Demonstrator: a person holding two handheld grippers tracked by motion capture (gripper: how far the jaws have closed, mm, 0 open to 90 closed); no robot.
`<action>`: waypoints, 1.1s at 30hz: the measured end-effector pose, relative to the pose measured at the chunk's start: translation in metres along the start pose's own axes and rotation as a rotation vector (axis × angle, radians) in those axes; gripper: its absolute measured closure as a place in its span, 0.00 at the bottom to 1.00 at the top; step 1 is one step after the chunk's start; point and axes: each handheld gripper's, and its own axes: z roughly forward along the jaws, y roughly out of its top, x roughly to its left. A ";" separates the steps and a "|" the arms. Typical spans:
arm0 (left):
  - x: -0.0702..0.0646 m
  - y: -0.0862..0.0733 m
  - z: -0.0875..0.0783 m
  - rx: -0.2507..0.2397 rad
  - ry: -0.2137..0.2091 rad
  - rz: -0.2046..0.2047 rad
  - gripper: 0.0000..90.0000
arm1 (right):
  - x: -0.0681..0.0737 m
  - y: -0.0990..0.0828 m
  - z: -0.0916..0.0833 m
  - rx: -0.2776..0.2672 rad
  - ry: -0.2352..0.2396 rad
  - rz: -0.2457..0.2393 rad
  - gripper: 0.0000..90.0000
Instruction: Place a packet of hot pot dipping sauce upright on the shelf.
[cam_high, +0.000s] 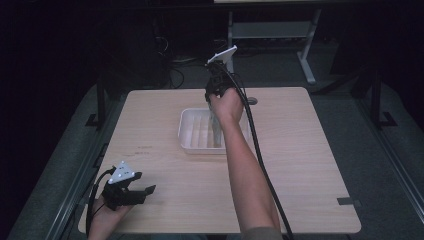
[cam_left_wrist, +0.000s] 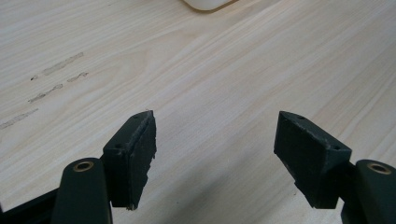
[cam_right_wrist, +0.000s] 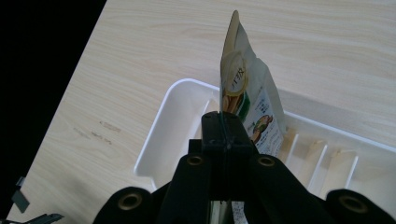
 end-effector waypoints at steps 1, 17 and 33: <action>0.000 0.000 0.000 -0.001 0.000 0.000 0.32 | 0.000 0.000 0.001 0.004 -0.004 -0.003 0.99; 0.000 0.000 0.000 0.002 0.002 0.000 0.32 | -0.028 -0.015 0.013 0.029 -0.013 0.027 0.99; 0.001 0.000 0.001 0.003 0.004 -0.001 0.32 | -0.034 -0.020 0.008 0.042 -0.025 0.007 0.97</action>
